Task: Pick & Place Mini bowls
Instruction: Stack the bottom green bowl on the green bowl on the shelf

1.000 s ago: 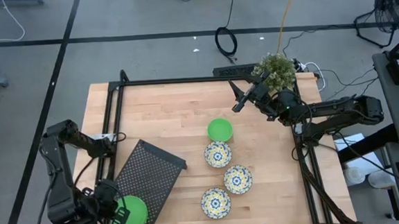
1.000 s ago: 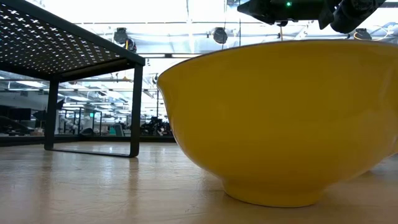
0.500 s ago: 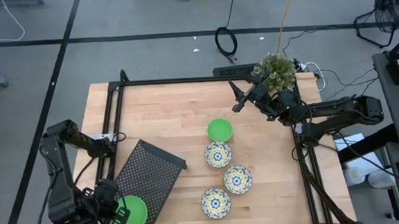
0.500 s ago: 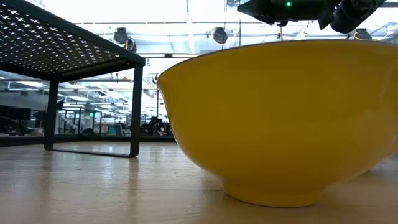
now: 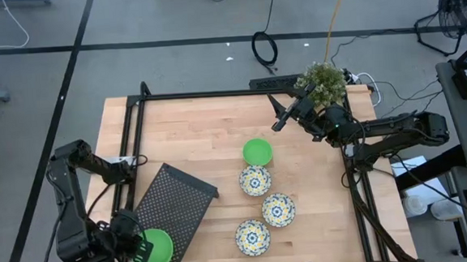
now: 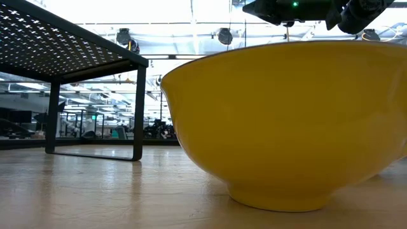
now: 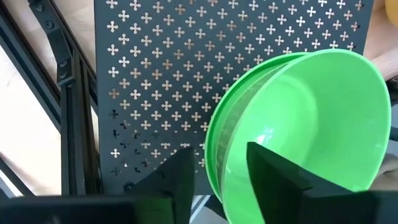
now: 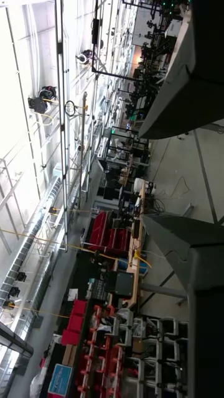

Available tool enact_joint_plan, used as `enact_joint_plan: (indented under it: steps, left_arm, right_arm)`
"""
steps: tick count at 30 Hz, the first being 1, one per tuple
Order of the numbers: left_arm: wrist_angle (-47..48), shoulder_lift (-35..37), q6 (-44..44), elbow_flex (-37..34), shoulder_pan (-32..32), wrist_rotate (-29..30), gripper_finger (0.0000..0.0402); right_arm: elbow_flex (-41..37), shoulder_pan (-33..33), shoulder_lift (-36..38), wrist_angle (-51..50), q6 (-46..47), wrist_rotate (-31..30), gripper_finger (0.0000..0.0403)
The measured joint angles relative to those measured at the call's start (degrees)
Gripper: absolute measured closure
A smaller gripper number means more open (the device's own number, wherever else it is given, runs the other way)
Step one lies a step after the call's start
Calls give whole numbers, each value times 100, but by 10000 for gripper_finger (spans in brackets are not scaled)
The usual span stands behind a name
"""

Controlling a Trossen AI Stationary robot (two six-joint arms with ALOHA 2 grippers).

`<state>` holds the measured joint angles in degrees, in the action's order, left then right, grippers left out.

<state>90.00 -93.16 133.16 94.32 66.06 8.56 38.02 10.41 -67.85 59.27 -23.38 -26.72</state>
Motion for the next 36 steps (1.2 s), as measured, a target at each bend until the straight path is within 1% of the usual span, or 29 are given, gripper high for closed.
enact_joint_plan:
  steps: [4,6,8,14,19,22,25,28,32,36]
  left_arm:
    - [1,170,30,0,0,-20,226]
    - [2,301,78,0,0,-1,221]
    - [4,420,101,0,0,138,221]
    - [-6,563,10,2,2,1052,220]
    - [-373,544,-838,2,-60,1516,220]
    - [-489,505,-1076,2,-106,1442,220]
    - [-485,433,-1043,-29,-196,1147,220]
    - [-626,413,-1003,-218,-210,933,220]
    - [-1050,413,-1036,-522,-208,845,220]
    - [-1229,411,-1003,-696,-205,737,220]
  right_arm:
    - [0,-1,0,0,0,1,207]
    - [0,-2,0,0,0,0,207]
    - [0,-2,0,0,0,2,207]
    - [0,-2,0,0,0,2,207]
    - [0,-2,0,-29,0,1,207]
    - [0,-2,0,-49,0,1,207]
    - [1,-2,2,-49,0,2,207]
    - [0,-2,2,-49,2,1,207]
    - [2,-2,2,-94,4,1,206]
    - [2,-2,2,-88,8,2,207]
